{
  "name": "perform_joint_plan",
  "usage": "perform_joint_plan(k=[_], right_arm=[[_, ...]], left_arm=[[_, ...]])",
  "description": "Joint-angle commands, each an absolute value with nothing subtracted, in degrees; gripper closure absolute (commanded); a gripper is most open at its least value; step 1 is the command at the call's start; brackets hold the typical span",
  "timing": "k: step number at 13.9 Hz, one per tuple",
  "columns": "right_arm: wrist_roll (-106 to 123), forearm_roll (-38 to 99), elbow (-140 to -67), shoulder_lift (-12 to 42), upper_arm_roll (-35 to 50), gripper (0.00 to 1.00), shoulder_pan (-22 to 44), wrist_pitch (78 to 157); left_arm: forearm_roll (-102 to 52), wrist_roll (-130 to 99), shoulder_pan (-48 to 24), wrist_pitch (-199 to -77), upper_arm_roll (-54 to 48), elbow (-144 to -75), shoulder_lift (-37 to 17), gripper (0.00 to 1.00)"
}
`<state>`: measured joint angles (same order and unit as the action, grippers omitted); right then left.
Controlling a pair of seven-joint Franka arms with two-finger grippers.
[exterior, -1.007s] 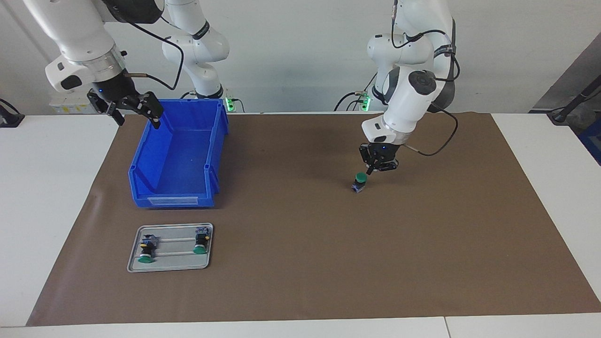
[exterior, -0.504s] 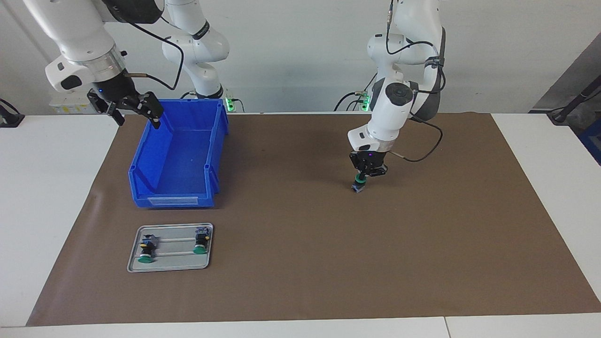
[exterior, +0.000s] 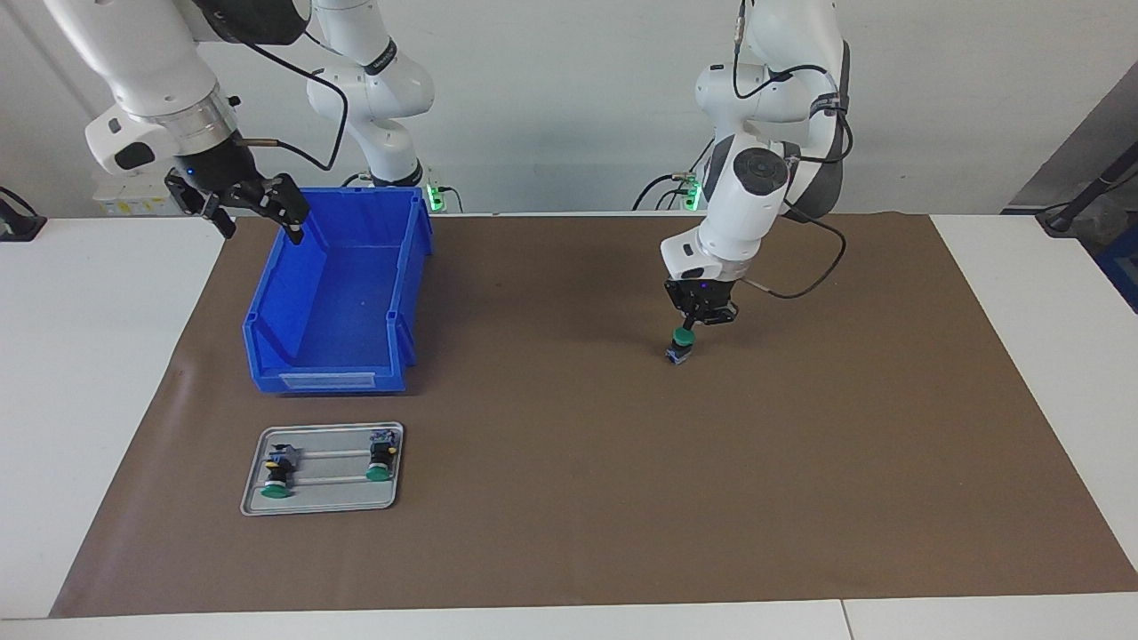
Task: Place and press button with both arms
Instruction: 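Retract the left gripper while the right gripper reaches the button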
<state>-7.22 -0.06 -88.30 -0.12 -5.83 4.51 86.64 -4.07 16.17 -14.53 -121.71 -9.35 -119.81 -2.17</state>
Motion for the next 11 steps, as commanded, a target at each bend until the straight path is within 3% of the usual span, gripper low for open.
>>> perform_joint_plan(k=[1, 6, 7, 8, 11], right_arm=[[-5.9, 0.4, -89.2, -0.8, -5.8, 0.00, 5.5, 88.1], [-5.5, -0.5, -89.3, -0.6, -5.8, 0.00, 5.5, 91.1], [-6.1, -0.4, -89.5, -0.6, -5.7, 0.00, 6.1, 91.5], [-6.2, 0.3, -89.6, -0.7, -5.7, 0.00, 7.3, 91.3], [-10.0, 1.2, -90.9, -0.4, -5.5, 0.00, 13.6, 93.3]], left_arm=[[-3.1, 15.9, -14.4, -114.8, -6.0, -116.6, -0.3, 1.00], [-3.1, 17.5, -14.3, -111.4, 3.8, -113.8, 3.4, 1.00], [-3.1, 17.5, -14.0, -110.9, 5.2, -113.7, 4.2, 0.46], [-3.1, 17.6, -13.5, -110.6, 6.8, -113.8, 4.8, 0.00], [-2.9, 17.5, -13.1, -109.9, 10.6, -111.8, 6.3, 0.00]])
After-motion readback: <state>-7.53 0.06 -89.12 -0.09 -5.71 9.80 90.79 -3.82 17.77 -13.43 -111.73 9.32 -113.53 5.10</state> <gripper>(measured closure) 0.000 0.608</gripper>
